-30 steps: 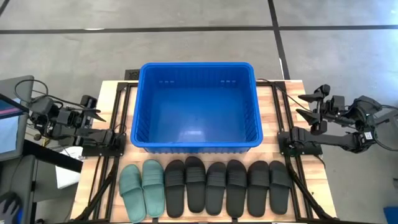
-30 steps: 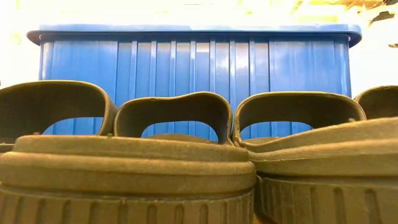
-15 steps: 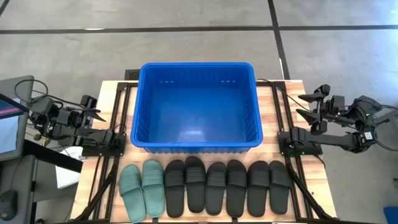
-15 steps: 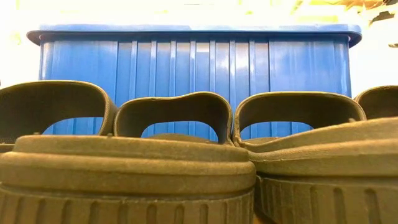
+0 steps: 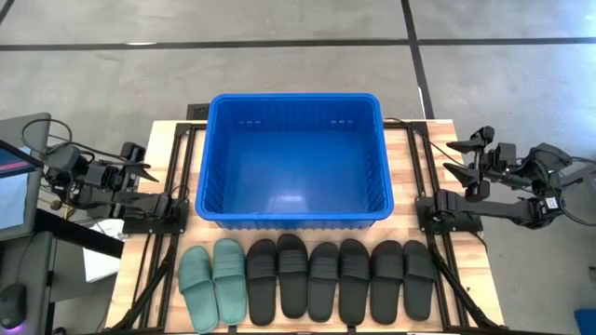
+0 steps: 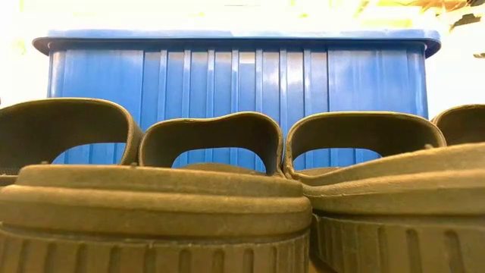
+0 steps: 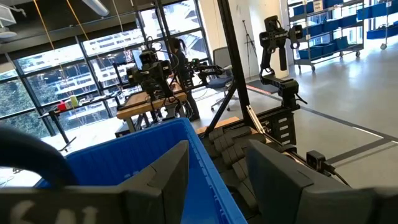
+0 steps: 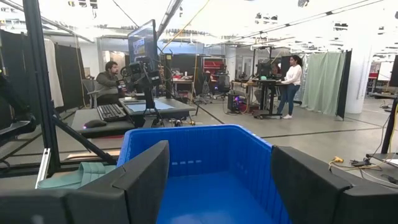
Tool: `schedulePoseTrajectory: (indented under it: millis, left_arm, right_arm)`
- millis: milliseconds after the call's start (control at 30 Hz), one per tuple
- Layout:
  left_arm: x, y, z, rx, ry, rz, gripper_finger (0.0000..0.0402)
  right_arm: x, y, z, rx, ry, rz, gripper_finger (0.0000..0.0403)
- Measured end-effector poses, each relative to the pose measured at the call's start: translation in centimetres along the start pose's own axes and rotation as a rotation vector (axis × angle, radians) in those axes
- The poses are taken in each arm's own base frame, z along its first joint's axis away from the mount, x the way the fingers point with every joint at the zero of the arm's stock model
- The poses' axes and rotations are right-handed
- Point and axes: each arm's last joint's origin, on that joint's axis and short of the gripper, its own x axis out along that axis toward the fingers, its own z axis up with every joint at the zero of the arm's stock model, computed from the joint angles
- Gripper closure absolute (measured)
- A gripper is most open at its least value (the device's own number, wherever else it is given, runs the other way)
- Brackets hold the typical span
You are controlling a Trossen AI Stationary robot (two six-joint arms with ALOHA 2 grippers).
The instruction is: Pick and place slides into bin
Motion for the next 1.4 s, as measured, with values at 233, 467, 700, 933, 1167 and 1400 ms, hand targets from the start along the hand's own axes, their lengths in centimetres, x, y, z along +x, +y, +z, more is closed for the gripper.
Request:
schedulePoseTrajectory:
  millis: [233, 467, 700, 933, 1167, 1400]
  left_arm:
    - [0.0, 0.0, 0.1, 0.001, -0.013, 0.003, 0.0252]
    - [0.0, 0.0, 0.3, -0.263, -0.028, -0.002, 0.0252]
    - [0.0, 0.3, 0.2, -0.453, -0.031, 0.069, 0.0252]
    - [0.1, 0.1, 0.3, -0.490, -0.030, 0.002, 0.0252]
    - [0.1, 0.7, 0.1, -0.602, -0.042, 0.229, 0.0252]
    - [1.4, 0.7, -1.6, -0.595, 0.043, 0.339, 0.0252]
  right_arm:
    - [0.0, 0.0, 0.0, 0.000, 0.000, 0.000, 0.0137]
    - [0.0, 0.0, 0.0, 0.000, 0.000, 0.000, 0.0137]
    - [0.0, 0.0, 0.0, 0.000, -0.001, 0.000, 0.0137]
    - [0.0, 0.0, 0.0, 0.000, -0.001, 0.000, 0.0137]
    - [0.0, 0.0, 0.0, -0.138, -0.001, 0.000, 0.0137]
    - [0.0, 0.0, 0.2, -0.277, -0.017, 0.002, 0.0137]
